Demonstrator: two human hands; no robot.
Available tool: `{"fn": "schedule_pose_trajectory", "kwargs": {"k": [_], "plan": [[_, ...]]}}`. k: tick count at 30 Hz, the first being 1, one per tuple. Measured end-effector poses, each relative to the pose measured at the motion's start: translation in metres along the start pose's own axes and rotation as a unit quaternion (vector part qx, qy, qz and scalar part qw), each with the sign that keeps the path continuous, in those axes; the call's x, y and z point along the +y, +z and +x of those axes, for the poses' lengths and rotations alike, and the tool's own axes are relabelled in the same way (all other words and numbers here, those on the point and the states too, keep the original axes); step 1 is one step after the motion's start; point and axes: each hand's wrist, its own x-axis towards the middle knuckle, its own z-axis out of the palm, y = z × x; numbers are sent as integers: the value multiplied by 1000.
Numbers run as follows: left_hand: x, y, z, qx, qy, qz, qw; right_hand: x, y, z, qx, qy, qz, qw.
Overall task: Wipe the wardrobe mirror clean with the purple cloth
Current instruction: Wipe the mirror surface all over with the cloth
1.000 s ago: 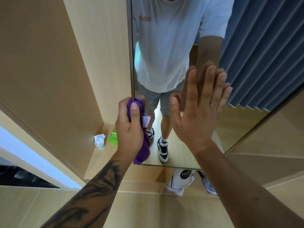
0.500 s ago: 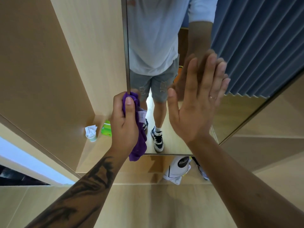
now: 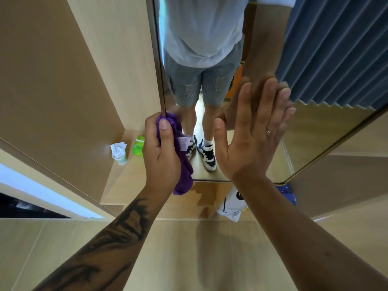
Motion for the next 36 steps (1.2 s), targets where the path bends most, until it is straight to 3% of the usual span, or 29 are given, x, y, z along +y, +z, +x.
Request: {"fn": "schedule_pose_trajectory", "kwargs": {"k": [8,12,15,17,25,29,32,36], "plan": [[57,7,54,-2,131,-113,985,-9,9,-11,15,30,0,999],[30,9,25,23,89,-25,995,-4,11,-17,4,22,-1,1000],[6,5,-1,11,6,-8,1000,-1,11,-21,2,11,-12,1000],[6,2,-5,13,-8,-4,1000,-1,10,-23,-2,9,-13,1000],[97,5,60,7,154,-44,987,0,9,-27,-25,18,2,1000],[121,6,77,9,172,-37,984,2,8,-27,-32,-8,-15,999],[101,10,57,44,142,0,989,1,9,-27,-22,-6,-15,1000],[47,4,20,16,30,7,999,0,12,-28,-16,-1,-7,1000]]}}
